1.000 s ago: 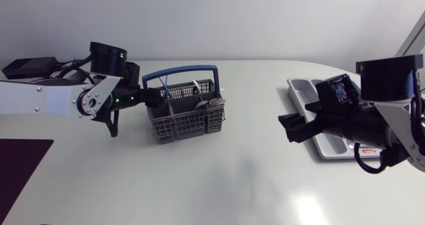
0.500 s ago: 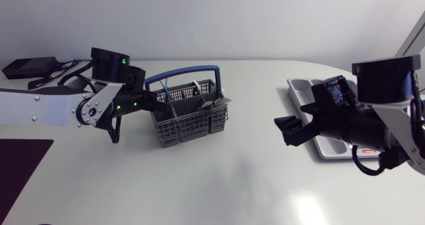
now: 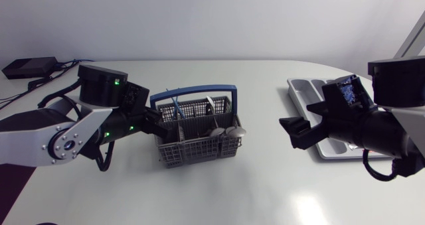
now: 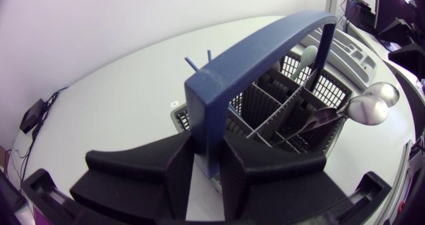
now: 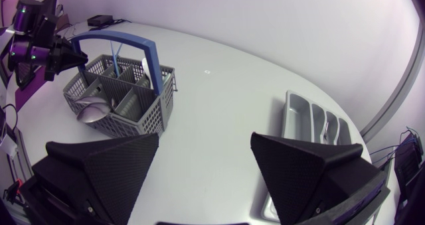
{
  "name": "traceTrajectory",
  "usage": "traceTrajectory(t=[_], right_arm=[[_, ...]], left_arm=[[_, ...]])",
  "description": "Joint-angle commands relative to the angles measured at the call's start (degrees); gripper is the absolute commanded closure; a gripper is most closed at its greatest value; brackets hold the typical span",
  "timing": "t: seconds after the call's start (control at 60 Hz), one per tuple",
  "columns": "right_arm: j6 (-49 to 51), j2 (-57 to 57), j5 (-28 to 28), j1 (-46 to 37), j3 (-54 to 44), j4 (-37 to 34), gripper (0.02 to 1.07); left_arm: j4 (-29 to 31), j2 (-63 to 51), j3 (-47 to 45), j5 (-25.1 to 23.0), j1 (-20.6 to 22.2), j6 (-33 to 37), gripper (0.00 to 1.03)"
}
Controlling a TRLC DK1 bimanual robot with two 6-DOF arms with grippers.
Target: Unload the cutlery basket into the drawer organizer.
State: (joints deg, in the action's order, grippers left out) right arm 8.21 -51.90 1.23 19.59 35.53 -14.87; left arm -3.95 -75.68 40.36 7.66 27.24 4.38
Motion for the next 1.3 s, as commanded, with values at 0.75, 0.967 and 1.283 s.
traceTrajectory(t=[0.75, 0.967, 1.283], right_arm=[[3.83, 4.88, 0.0, 2.47, -5.65, -5.87, 0.07], [6.12, 6.9, 0.08, 1.76, -7.14, -7.19, 0.07], [7.09, 7.87, 1.31, 1.32, -7.49, -7.54, 0.07]], left_arm=[[18.36, 14.6, 4.47, 5.61, 22.85, 14.87, 0.21], [15.55, 8.79, 4.03, 7.63, 30.32, 18.12, 0.21], [10.89, 1.5, 7.63, 7.72, 31.55, 22.69, 0.28]])
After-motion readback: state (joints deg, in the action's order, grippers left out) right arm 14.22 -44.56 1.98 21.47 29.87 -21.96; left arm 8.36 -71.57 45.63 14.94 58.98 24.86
